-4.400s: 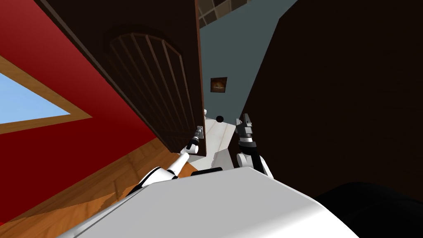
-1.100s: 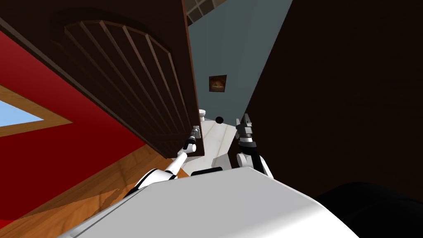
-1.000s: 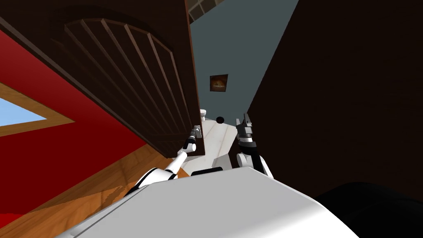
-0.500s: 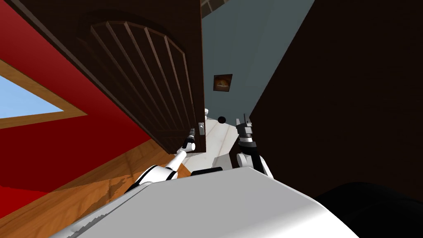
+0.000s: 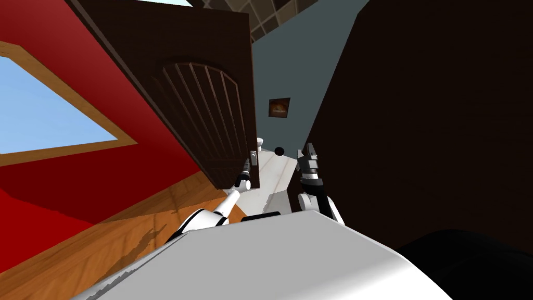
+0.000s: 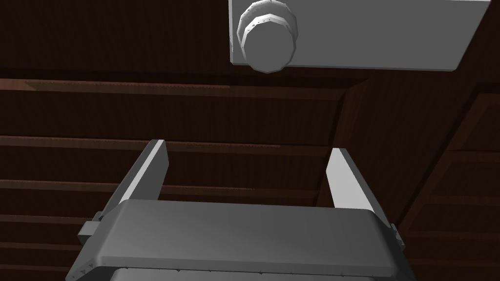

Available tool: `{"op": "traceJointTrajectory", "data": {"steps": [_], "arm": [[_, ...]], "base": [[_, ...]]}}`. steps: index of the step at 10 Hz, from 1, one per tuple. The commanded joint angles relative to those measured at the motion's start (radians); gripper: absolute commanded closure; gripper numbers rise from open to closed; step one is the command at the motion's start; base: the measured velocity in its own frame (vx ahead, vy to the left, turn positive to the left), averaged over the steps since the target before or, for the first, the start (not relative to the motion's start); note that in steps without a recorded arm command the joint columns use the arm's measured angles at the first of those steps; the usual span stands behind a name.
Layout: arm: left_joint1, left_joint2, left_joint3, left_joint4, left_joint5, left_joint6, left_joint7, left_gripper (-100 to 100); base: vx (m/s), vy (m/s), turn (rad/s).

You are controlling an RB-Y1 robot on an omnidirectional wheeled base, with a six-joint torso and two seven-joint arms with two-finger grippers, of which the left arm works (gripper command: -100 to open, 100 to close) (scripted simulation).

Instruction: Push the door open

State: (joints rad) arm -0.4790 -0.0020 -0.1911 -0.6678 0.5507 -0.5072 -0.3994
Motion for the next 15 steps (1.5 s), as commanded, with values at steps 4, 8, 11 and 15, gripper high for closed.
{"op": "traceJointTrajectory", "data": {"steps": [4, 8, 11, 15], "arm": [[-0.007, 0.017, 0.003, 0.012, 0.001, -0.008, -0.003, -100], [-0.005, 0.026, 0.007, 0.016, 0.002, -0.019, -0.003, -100], [0.0, 0.007, 0.007, 0.014, 0.002, -0.025, -0.003, -100], [0.0, 0.007, 0.007, 0.014, 0.002, -0.025, -0.003, 100]], "base": [[0.017, -0.004, -0.008], [0.213, -0.047, -0.027], [0.217, -0.004, -0.026], [-0.031, 0.002, 0.002]]}}
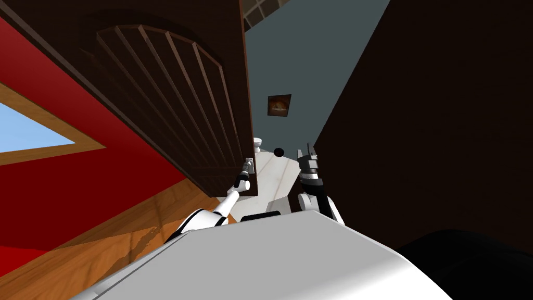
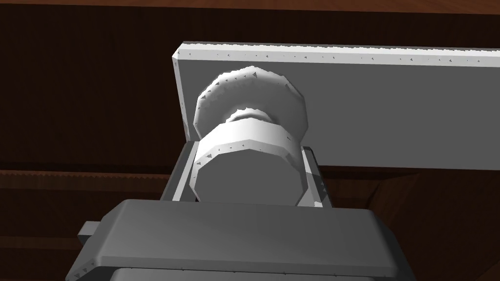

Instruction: Push the door open

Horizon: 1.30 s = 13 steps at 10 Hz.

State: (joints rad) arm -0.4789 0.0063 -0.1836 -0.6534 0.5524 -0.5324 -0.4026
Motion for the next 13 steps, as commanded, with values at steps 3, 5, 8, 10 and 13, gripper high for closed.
{"op": "traceJointTrajectory", "data": {"steps": [3, 5, 8, 10, 13], "arm": [[-0.011, 0.016, 0.03, 0.023, -0.014, -0.006, 0.0, 100], [-0.023, 0.025, 0.057, 0.041, -0.025, -0.013, 0.0, 100], [-0.032, 0.035, 0.069, 0.056, -0.032, -0.015, -0.006, -100], [-0.034, 0.038, 0.066, 0.054, -0.032, -0.01, -0.003, -100], [-0.036, 0.017, 0.059, 0.05, -0.031, -0.003, 0.0, -100]], "base": [[0.015, 0.013, 0.002], [0.107, 0.037, 0.0], [0.053, 0.038, 0.049], [-0.213, 0.004, 0.0], [-0.23, -0.002, 0.005]]}}
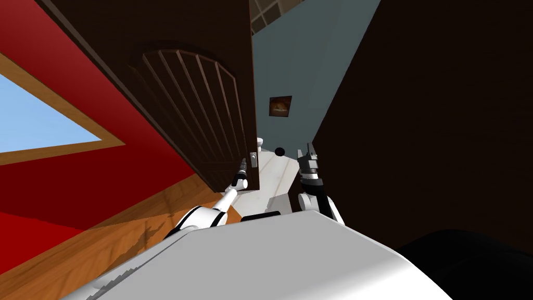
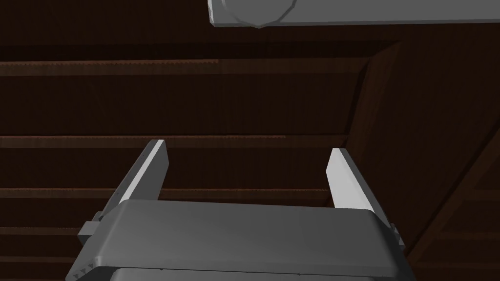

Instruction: Push the door open

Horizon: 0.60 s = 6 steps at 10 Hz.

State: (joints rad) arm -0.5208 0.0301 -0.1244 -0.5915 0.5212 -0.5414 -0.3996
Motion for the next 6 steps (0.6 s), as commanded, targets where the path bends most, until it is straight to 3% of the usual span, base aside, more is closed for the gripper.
{"op": "traceJointTrajectory", "data": {"steps": [1, 3, 4, 5, 6], "arm": [[0.005, -0.028, -0.003, -0.013, 0.001, 0.009, -0.001, -100], [0.003, -0.066, -0.006, -0.015, 0.001, 0.013, 0.001, -100], [0.004, -0.051, -0.008, -0.011, 0.0, 0.008, 0.004, -100], [0.005, -0.023, -0.007, -0.008, 0.001, 0.003, 0.002, -100], [0.005, -0.009, -0.005, -0.007, 0.002, -0.002, -0.002, -100]], "base": [[-0.251, -0.028, 0.0], [-0.18, -0.043, -0.005], [-0.076, -0.022, -0.003], [0.082, 0.022, -0.014], [0.2, 0.026, -0.02]]}}
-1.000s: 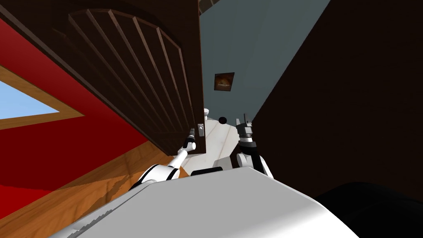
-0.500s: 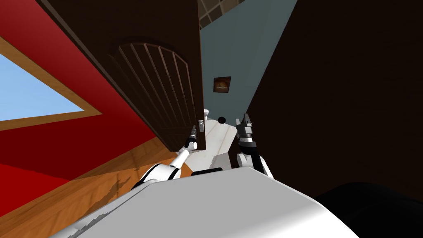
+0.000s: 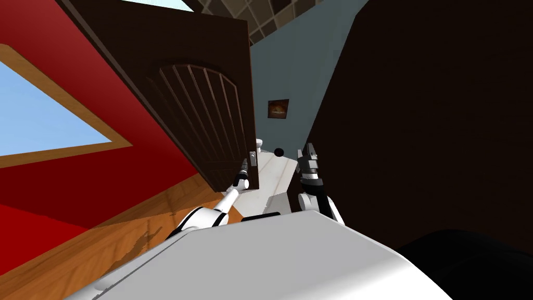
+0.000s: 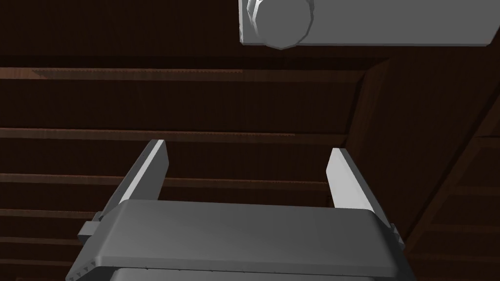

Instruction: Push the door open

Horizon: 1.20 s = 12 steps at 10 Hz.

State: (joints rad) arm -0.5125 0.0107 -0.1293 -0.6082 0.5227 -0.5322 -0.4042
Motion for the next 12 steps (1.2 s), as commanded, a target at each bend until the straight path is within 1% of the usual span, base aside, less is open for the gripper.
{"op": "traceJointTrajectory", "data": {"steps": [1, 2, 3, 4, 5, 6, 8, 9, 10, 12], "arm": [[-0.004, 0.014, 0.0, 0.01, 0.0, -0.012, 0.001, -100], [-0.003, 0.016, 0.002, 0.011, 0.001, -0.016, -0.002, -100], [-0.003, 0.014, 0.003, 0.012, 0.001, -0.019, -0.006, -100], [-0.003, 0.007, 0.004, 0.013, 0.002, -0.022, -0.009, -100], [-0.003, -0.003, 0.006, 0.014, 0.002, -0.025, -0.012, -100], [-0.003, -0.025, 0.007, 0.015, 0.003, -0.029, -0.016, -100], [-0.003, -0.055, 0.009, 0.017, 0.003, -0.033, -0.02, -100], [0.008, -0.044, 0.009, -0.004, 0.003, -0.026, -0.02, -100], [0.008, -0.044, 0.009, -0.004, 0.003, -0.026, -0.02, 100], [0.008, -0.044, 0.009, -0.004, 0.003, -0.026, -0.02, 100]], "base": [[0.212, 0.001, -0.009], [0.218, 0.013, -0.011], [0.201, -0.003, -0.02], [0.194, -0.026, -0.019], [0.192, -0.043, -0.019], [0.195, -0.063, -0.024], [0.14, -0.05, -0.012], [0.042, -0.024, 0.0], [0.0, 0.0, 0.0], [-0.018, 0.008, -0.008]]}}
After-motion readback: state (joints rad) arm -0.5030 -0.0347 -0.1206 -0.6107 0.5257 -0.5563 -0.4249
